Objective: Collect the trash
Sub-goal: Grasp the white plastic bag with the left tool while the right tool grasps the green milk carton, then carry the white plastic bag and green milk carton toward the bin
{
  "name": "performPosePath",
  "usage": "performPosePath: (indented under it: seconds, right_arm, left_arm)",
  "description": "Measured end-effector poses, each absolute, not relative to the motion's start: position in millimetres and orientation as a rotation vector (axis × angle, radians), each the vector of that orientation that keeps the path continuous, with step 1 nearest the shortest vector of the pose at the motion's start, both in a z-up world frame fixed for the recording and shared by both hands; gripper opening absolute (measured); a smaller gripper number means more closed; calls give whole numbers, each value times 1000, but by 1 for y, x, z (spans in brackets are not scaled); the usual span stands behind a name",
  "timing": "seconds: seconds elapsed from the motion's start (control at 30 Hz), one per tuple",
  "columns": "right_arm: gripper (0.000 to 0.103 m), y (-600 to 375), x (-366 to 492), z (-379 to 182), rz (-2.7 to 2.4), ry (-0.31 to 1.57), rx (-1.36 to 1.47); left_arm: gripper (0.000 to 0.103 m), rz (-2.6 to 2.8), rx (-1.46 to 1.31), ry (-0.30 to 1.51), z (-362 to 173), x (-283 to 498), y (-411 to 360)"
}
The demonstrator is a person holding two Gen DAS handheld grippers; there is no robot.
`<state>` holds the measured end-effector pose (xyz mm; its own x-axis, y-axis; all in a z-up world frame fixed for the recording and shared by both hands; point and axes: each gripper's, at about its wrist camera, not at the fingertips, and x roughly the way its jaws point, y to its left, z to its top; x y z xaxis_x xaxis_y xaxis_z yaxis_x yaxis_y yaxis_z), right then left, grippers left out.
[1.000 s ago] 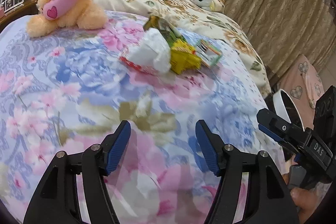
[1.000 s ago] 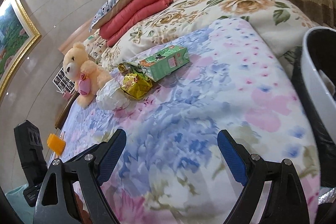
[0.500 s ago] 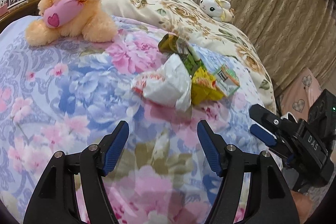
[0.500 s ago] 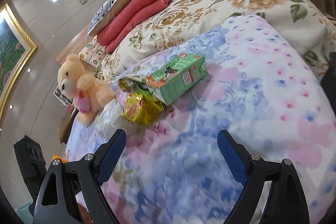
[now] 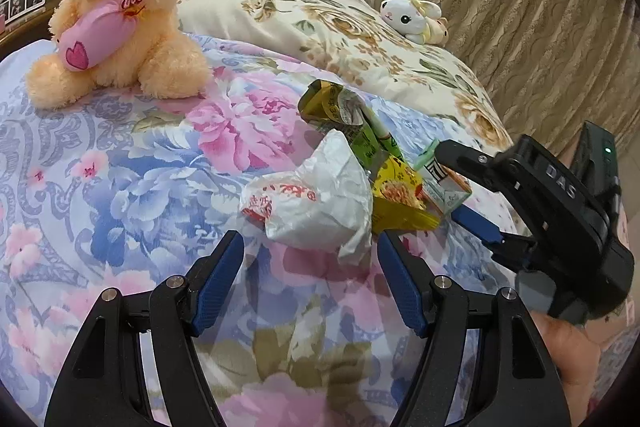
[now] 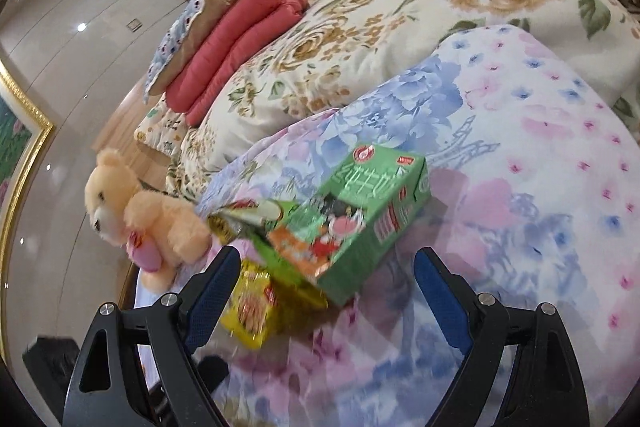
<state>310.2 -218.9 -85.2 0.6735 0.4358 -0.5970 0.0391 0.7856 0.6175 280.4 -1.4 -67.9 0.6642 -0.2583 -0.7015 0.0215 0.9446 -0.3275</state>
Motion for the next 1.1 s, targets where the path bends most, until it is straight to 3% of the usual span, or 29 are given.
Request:
performPosePath:
  seconds: [0.2,0.27,0.3,0.4,0.5,1.1]
  right_arm:
    - [88,-217,317,-88,211,814,592]
    - [80,-216,317,-88,208,818,568]
    - [67,-218,316,-89,210,821,565]
    - [67,-225,310,-90,235,822,576]
    - [66,-233,298,-90,264,825,573]
    - [65,-278,194,-88,325,877,391]
  left_arm:
    - [68,-168,-295,828,-71,282,-4]
    - [58,-173,-286,829,-71,283,-6]
    - [51,-182,-285,832,-72,283,-7]
    - [37,-197,-273,835,-71,280,-10]
    - [33,-201,-249,822,-68,275,-13]
    - [31,-286,-294,841,-64,209,-27]
